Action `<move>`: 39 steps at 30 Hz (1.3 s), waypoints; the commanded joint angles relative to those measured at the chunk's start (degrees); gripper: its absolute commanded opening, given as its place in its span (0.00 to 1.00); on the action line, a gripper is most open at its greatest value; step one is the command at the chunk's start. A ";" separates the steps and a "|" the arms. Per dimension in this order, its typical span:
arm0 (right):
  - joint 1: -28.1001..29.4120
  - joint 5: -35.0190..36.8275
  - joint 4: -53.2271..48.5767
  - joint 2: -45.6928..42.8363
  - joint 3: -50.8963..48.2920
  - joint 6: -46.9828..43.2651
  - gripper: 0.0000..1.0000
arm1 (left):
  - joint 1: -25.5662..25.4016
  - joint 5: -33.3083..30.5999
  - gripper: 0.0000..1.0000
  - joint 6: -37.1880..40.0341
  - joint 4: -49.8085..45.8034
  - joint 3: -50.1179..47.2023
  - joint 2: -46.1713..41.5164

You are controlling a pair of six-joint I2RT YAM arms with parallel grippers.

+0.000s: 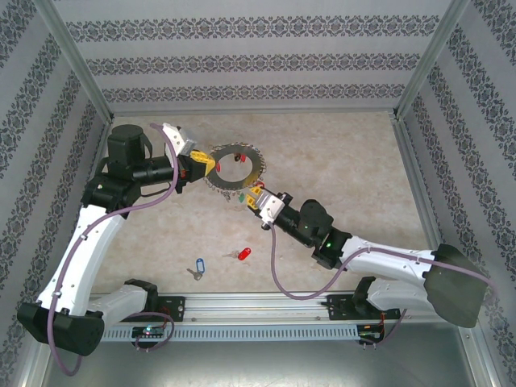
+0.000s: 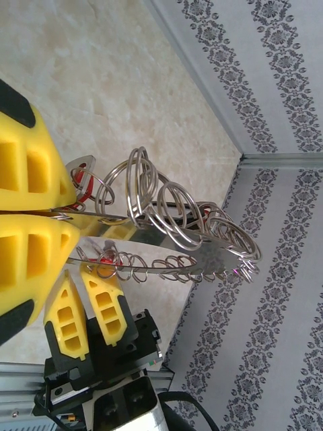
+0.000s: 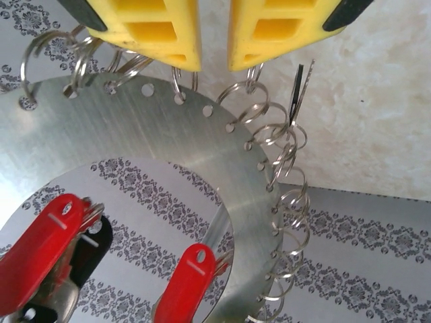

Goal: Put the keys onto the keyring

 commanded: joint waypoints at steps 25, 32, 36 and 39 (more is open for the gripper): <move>-0.50 3.04 3.97 2.78 2.23 0.62 0.23 | 0.50 -2.09 0.00 -3.89 7.14 -1.91 -2.82; -1.12 2.70 5.47 3.79 2.79 1.26 0.23 | 0.51 -1.91 0.00 -4.04 6.96 -1.99 -2.82; -1.26 3.27 5.50 4.37 3.08 1.59 0.22 | 0.52 -1.86 0.00 -3.95 6.96 -1.92 -2.83; -1.30 2.12 5.58 4.50 3.16 1.56 0.22 | 0.50 -2.07 0.00 -4.07 6.96 -1.94 -2.85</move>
